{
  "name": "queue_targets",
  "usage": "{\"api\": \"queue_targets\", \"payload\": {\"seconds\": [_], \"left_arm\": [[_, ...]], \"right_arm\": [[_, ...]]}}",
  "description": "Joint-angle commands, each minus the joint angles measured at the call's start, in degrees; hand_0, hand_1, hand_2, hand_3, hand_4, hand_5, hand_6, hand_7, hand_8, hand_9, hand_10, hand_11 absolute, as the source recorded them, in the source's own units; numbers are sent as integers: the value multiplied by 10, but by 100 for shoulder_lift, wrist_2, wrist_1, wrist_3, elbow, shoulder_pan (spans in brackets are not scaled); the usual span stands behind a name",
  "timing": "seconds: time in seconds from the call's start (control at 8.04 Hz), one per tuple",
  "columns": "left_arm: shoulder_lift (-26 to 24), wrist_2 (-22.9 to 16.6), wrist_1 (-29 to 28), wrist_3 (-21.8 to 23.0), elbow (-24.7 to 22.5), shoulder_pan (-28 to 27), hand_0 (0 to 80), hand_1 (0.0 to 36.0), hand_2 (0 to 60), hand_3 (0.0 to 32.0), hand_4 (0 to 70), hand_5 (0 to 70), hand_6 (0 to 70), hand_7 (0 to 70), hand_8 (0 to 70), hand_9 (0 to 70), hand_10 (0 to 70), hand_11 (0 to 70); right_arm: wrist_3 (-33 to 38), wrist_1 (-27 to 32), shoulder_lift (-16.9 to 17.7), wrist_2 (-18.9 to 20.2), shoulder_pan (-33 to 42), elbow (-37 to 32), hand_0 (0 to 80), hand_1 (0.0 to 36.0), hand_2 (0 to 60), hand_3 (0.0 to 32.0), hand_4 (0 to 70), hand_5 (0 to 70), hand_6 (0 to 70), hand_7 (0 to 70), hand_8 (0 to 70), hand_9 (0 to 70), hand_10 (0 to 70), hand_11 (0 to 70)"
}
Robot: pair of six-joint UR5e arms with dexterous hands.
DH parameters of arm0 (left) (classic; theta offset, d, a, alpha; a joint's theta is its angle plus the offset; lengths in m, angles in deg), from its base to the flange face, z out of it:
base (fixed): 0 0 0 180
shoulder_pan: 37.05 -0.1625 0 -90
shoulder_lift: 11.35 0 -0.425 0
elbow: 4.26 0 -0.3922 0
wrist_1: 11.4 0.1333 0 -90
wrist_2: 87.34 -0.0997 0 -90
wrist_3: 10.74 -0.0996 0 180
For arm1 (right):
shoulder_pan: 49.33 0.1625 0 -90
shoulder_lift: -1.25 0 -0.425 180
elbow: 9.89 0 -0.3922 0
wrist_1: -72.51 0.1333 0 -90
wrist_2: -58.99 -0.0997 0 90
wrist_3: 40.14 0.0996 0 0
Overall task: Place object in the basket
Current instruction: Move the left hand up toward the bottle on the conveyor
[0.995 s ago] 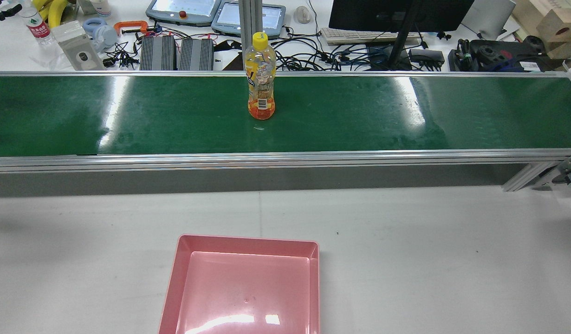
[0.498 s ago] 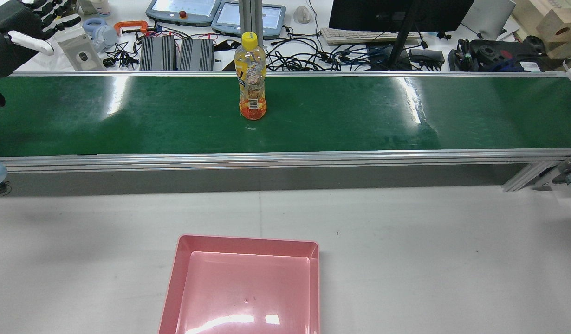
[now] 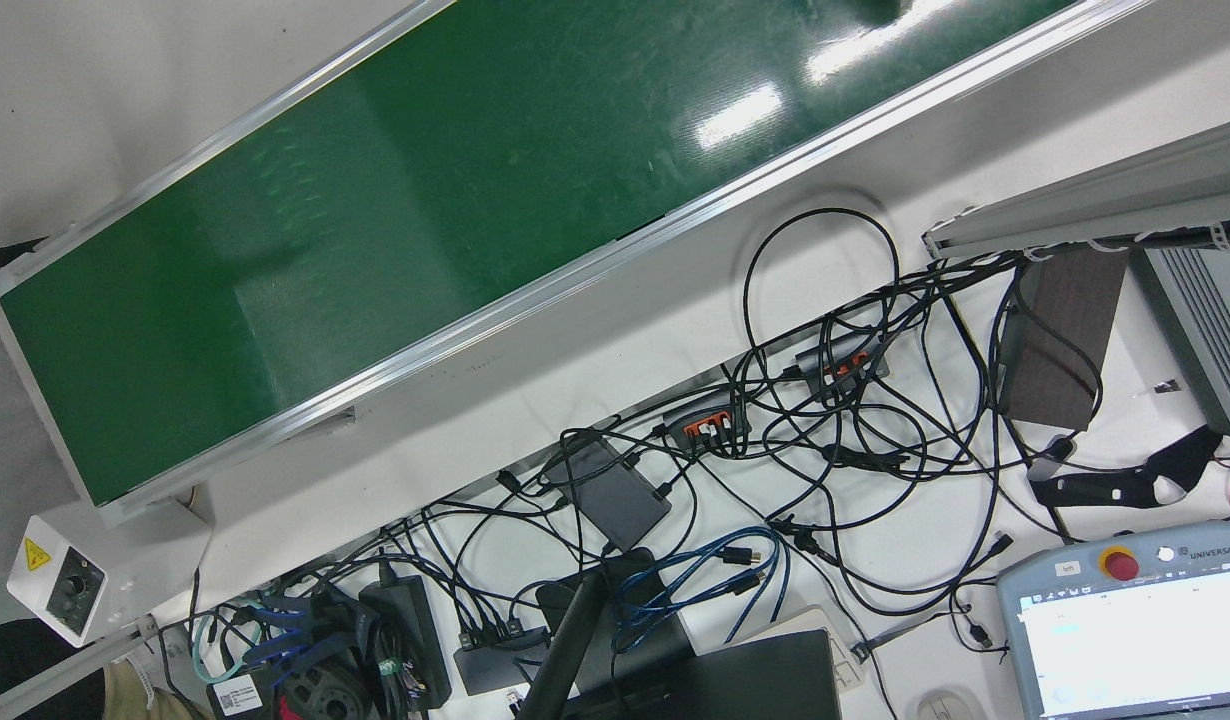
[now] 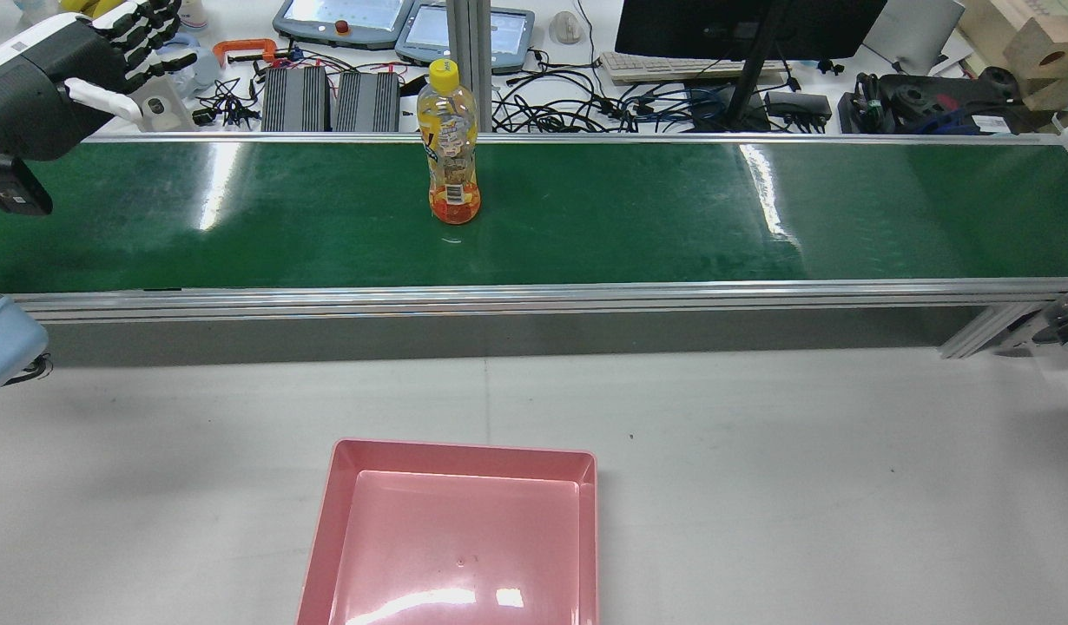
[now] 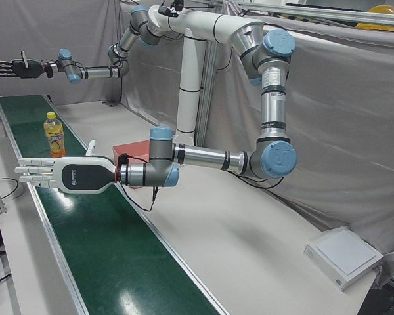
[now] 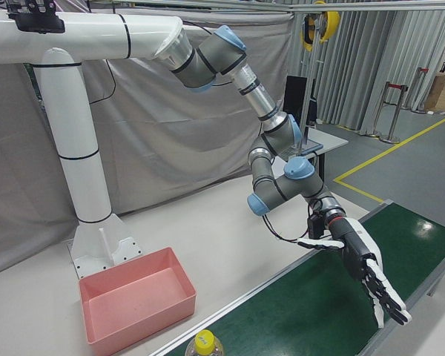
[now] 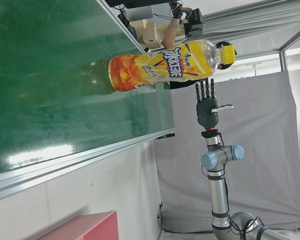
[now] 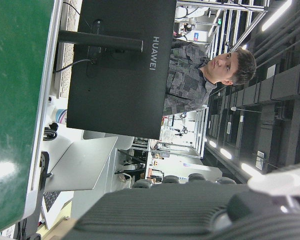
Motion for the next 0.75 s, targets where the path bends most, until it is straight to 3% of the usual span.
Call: {"api": "queue_targets", "payload": {"seconds": [0.0,0.62], "left_arm": [[-143,175,-41,-136,40,-253,507,47,0,0,37,29,0,0,0,7,80,131],[-327,386,-15,-136,144,-518,502,46,0,0,39,30,0,0,0,12,79,129]], "right_arm": [[0,0,0,0,1,0,0,0,0,0,0,0,0,0,0,0,0,0],[0,0,0,0,1,0,0,0,0,0,0,0,0,0,0,0,0,0]]}}
